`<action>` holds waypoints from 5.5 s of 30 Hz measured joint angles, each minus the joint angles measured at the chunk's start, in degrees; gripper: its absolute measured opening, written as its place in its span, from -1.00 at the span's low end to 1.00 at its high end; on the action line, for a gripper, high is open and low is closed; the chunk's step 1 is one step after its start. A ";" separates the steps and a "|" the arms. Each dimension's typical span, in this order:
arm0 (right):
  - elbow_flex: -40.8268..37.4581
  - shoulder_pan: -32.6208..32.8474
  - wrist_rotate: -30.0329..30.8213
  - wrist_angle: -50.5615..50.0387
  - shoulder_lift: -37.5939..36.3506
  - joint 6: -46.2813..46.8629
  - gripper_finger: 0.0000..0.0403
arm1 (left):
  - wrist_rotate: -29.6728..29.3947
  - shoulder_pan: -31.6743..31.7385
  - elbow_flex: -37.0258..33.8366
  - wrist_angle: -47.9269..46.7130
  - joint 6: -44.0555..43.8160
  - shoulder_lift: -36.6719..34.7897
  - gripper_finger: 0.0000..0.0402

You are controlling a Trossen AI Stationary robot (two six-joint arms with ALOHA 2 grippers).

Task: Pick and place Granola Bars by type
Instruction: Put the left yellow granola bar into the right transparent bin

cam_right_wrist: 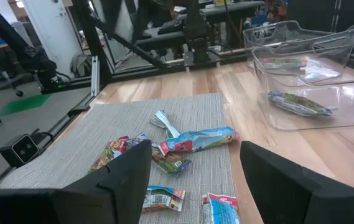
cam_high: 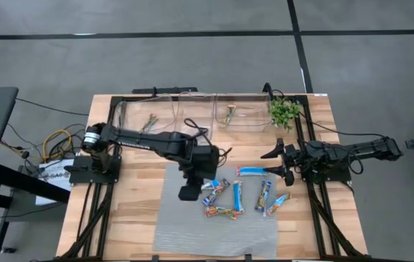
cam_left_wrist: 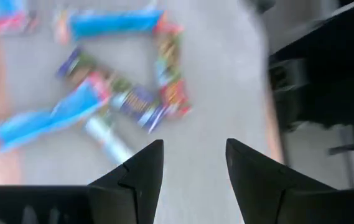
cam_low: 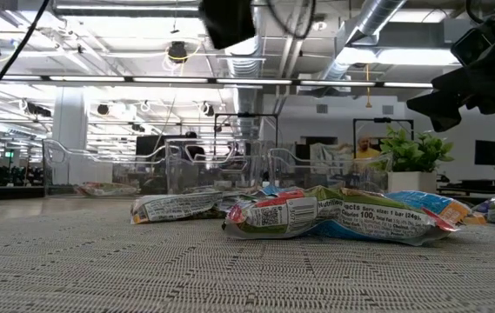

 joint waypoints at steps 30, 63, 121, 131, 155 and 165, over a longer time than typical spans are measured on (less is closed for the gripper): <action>-0.02 0.00 0.00 -0.02 0.00 0.00 0.19 | -19.38 -4.56 -27.90 25.48 -35.54 -0.26 -0.17; -0.02 0.00 0.02 0.04 -0.07 0.02 0.19 | -23.73 -7.39 -31.82 33.04 -37.37 4.61 -0.19; -0.01 0.00 0.00 0.00 -0.05 0.00 0.19 | -13.02 4.52 -31.80 72.61 -36.09 -7.13 -0.83; -0.02 0.01 0.00 0.00 -0.05 0.00 0.19 | -12.91 9.19 -31.80 72.63 -37.29 -7.13 -0.84; 0.00 0.02 0.00 0.00 -0.05 0.02 0.19 | -10.07 33.94 -29.32 72.41 -29.47 -6.84 -0.84; 0.00 0.02 0.00 0.00 -0.05 0.00 0.19 | -14.36 34.40 -22.50 62.23 -13.88 -6.84 -0.85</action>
